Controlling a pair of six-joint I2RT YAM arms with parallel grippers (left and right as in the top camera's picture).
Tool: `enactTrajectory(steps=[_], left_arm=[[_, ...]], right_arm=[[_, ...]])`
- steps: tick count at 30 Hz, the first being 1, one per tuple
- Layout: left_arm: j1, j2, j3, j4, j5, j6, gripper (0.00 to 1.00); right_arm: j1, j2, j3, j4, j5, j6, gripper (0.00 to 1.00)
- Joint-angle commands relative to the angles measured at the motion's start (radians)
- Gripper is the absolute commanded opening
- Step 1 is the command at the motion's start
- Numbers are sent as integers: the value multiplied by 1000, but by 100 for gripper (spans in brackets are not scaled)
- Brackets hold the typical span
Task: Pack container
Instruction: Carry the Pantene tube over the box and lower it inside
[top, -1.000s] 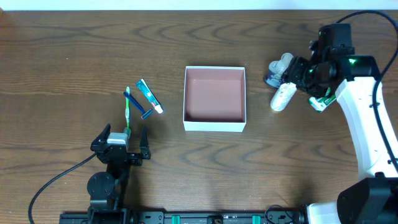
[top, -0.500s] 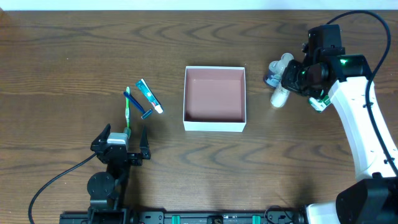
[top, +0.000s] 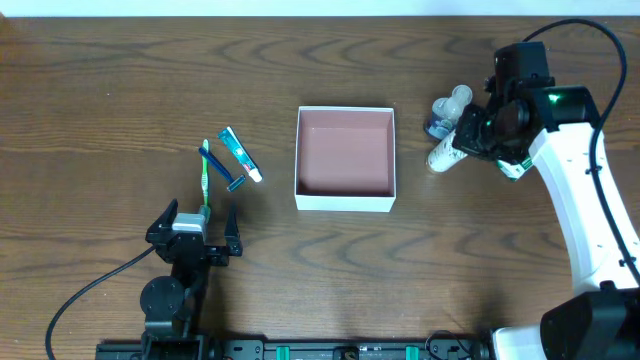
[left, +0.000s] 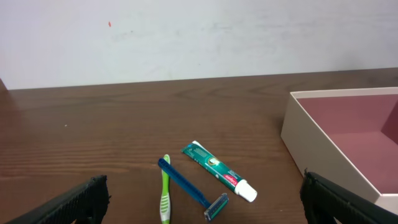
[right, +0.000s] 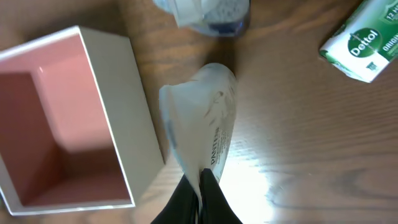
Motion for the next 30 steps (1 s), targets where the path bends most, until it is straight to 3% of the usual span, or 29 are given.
enactTrajectory(steps=[1,8,14,21,30], left_arm=[[5,0,-16,-36,11,0,97],[5,0,-16,-36,11,0,98],[5,0,-16,-36,11,0,98],[5,0,-16,-36,11,0,98],[5,0,-16,-36,11,0,98]], right_arm=[[23,-60,14,-23,21,-114,1],[106,-233,138,-29,20,-245,1],[259,-307,204,75,21,-266,1],[423,-241,204,168,99,-189,2],[526,-59,204,284,160,-167,1]])
